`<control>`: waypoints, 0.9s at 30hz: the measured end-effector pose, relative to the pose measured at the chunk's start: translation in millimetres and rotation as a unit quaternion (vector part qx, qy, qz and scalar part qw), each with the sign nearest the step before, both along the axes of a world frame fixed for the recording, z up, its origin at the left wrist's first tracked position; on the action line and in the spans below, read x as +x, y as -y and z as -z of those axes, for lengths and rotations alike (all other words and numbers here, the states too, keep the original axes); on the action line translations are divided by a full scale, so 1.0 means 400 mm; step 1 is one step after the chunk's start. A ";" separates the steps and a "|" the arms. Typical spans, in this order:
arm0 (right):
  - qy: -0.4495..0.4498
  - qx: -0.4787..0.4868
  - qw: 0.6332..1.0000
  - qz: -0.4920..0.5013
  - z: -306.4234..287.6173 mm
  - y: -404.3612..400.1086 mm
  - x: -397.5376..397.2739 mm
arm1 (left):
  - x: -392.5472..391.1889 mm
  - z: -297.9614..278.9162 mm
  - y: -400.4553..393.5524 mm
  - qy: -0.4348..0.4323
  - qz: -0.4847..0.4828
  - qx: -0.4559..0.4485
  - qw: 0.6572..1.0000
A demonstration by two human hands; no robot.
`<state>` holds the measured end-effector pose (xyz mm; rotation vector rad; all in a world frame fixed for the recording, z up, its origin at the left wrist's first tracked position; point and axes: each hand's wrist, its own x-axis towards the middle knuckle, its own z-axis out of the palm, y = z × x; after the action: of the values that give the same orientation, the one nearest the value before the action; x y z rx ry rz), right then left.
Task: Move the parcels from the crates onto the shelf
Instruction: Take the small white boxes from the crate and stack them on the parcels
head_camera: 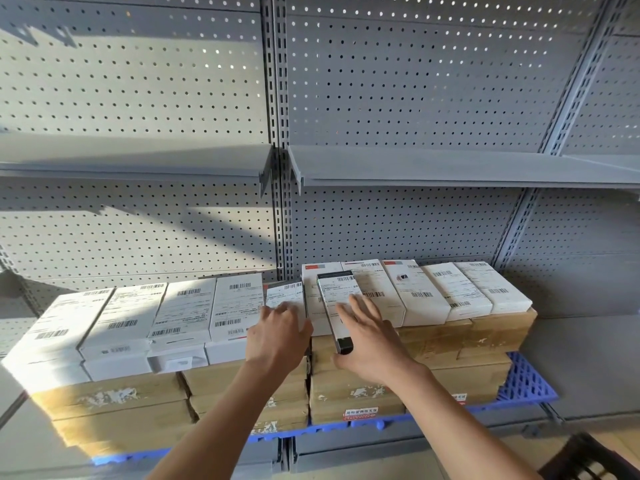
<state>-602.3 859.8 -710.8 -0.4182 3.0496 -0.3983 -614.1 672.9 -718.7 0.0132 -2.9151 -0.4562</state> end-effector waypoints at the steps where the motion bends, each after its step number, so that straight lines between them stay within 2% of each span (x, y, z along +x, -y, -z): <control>1: 0.000 -0.001 1.000 0.001 0.001 0.001 -0.001 | 0.001 0.001 -0.001 0.003 0.001 -0.010 1.000; 10: -0.007 0.019 1.000 0.000 0.000 0.001 -0.002 | 0.006 0.015 -0.003 0.026 -0.003 -0.029 0.999; 18: -0.008 0.035 0.999 0.005 -0.004 0.011 0.003 | 0.018 0.031 0.019 0.036 0.039 -0.066 0.996; 21: -0.003 0.031 0.999 0.009 -0.002 0.012 0.002 | 0.031 0.035 0.035 0.007 0.064 -0.083 0.995; 25: 0.012 0.021 1.000 0.014 -0.007 0.015 -0.001 | 0.058 0.050 0.061 -0.085 0.111 -0.087 0.986; 27: 0.012 0.021 1.000 0.015 -0.004 0.017 -0.003 | 0.063 0.064 0.076 -0.096 0.148 -0.107 0.978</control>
<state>-603.6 852.9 -709.2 -0.3637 3.0374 -0.3376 -588.8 642.5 -744.4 -0.4735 -2.7633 -0.1694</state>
